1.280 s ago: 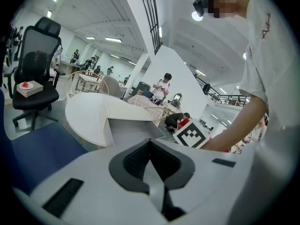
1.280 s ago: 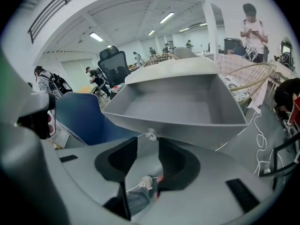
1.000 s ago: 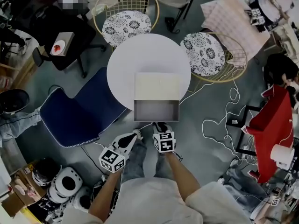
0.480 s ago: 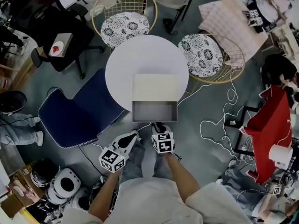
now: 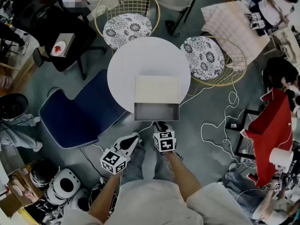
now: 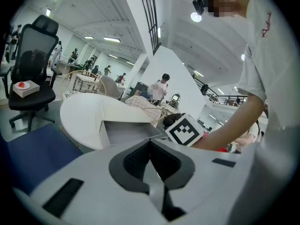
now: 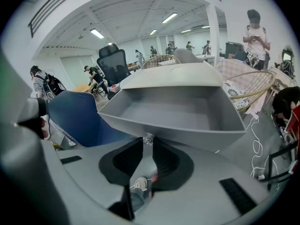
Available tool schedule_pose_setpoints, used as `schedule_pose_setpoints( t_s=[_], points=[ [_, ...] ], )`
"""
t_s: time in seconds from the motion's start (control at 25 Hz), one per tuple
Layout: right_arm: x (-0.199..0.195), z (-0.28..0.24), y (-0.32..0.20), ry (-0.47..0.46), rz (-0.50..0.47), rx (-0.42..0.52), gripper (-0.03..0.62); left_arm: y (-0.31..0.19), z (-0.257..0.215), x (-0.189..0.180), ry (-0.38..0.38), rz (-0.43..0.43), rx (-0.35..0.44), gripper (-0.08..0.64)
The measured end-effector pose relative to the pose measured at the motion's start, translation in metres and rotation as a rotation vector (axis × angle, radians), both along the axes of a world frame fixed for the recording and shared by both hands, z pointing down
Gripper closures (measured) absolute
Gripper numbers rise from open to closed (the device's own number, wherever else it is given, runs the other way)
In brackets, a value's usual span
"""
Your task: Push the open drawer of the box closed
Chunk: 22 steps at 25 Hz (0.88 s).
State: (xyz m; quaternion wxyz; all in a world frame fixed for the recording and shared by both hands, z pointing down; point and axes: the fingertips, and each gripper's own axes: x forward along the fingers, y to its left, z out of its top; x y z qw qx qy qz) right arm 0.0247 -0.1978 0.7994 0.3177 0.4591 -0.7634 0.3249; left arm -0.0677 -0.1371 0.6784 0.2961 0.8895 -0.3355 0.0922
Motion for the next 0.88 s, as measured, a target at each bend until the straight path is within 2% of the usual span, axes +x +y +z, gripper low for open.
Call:
schedule_pose_setpoints(
  t_s=[0.88],
  points=[
    [-0.002,-0.001,-0.059,0.001,0.037,0.021,0.517,0.009,0.007,-0.008,-0.005,-0.02,-0.029,0.548]
  ],
)
